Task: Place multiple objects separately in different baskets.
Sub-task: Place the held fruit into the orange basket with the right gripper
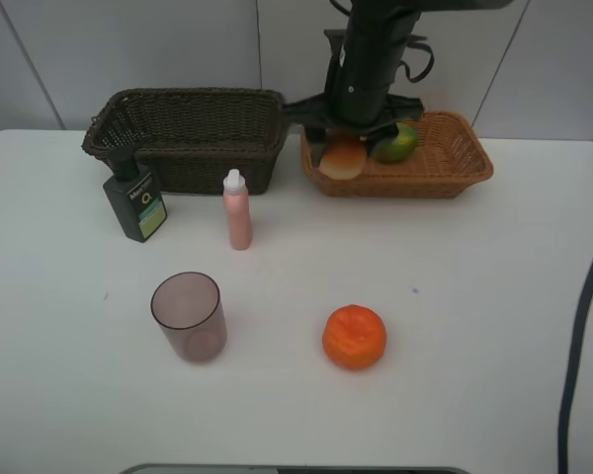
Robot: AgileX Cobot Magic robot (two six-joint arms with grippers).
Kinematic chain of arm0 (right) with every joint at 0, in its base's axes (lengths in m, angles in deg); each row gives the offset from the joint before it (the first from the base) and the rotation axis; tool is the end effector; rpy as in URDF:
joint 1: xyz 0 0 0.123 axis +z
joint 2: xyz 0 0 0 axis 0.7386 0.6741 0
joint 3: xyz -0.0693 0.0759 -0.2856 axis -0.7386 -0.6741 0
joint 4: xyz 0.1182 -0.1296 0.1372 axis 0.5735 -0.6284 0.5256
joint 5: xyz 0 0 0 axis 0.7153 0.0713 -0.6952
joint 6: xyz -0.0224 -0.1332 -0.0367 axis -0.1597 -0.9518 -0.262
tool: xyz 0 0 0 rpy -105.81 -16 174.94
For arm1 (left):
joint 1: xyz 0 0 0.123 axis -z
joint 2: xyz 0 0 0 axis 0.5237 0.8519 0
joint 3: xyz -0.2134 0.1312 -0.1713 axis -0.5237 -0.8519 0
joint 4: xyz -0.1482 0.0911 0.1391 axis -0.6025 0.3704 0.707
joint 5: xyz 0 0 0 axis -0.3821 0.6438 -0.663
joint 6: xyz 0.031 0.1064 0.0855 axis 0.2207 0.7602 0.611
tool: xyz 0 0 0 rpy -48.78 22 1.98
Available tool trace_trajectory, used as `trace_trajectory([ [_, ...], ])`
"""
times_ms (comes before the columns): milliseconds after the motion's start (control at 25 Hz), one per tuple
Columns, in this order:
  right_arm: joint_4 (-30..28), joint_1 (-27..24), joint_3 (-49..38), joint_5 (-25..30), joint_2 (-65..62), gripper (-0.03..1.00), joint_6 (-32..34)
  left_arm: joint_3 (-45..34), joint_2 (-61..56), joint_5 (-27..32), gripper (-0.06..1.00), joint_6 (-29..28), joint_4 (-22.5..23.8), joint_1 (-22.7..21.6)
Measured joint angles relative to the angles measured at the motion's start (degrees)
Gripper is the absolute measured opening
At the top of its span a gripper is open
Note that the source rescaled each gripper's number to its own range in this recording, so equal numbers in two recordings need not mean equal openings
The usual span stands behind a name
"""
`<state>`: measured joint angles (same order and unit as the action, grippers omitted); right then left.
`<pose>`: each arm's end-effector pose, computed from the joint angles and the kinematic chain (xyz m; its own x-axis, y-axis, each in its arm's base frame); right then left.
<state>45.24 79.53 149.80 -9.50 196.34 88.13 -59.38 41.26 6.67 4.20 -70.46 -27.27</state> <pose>0.3831 0.2151 0.2025 -0.9386 -0.1357 -0.3171 -0.1380 0.9903 -0.0154 -0.0077 -0.0013 0.2415 -0.4513 0.0149 -0.8923 0.0780 0.9967 -0.0228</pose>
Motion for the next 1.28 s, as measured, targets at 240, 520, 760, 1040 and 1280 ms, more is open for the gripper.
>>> trace_trajectory([
  [240,0.04,-3.39,2.31,-4.51,0.77,0.01,-0.05,0.00,0.00,0.00,0.96,0.00,0.00,0.00],
  [520,-0.28,-6.46,2.62,-10.84,3.47,0.01,-0.05,0.00,0.00,0.00,0.96,0.00,0.00,0.00],
  [760,-3.86,-6.97,2.69,-14.91,7.15,0.01,-0.05,0.00,0.00,0.00,0.96,0.00,0.00,0.00],
  [1040,-6.96,-6.97,2.69,-18.28,9.79,0.01,-0.05,0.00,0.00,0.00,0.96,0.00,0.00,0.00],
  [1280,-7.14,-6.97,2.69,-21.21,10.69,0.01,-0.05,0.00,0.00,0.00,0.96,0.00,0.00,0.00],
])
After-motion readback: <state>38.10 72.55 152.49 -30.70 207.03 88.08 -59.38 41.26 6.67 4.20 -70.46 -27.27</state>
